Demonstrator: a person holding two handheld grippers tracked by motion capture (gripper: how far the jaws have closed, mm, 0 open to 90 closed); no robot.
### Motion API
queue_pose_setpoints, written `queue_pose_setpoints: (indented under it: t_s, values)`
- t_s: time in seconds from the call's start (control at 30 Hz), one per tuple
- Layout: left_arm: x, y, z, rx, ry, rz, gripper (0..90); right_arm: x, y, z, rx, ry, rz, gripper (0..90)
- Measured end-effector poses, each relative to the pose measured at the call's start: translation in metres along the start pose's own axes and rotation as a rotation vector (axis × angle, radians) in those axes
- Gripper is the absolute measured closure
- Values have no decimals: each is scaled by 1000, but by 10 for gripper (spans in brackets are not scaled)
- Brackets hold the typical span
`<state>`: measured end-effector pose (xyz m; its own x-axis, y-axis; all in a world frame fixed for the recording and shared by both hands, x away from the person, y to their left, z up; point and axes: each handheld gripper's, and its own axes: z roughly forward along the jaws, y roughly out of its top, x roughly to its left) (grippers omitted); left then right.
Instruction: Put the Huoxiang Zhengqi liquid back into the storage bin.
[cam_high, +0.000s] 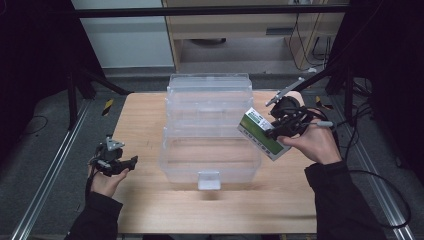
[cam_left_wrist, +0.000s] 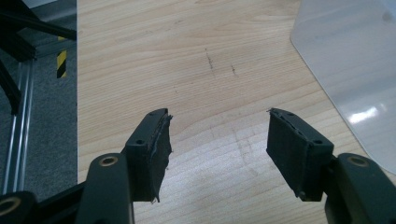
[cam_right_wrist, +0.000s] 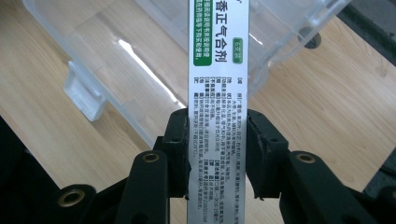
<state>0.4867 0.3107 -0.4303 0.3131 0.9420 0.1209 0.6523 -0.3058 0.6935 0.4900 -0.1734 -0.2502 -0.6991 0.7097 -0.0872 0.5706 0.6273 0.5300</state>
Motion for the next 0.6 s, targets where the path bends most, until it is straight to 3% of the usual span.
queue_pose_setpoints:
  t_s: [0.3, 0.6]
  values:
    - [0, 0, 1, 3, 0, 0, 388, -1, 11, 13, -7, 70, -88, 643]
    - [0, -1, 2, 6, -2, -1, 388, 3, 21, 21, -24, 106, -156, 643]
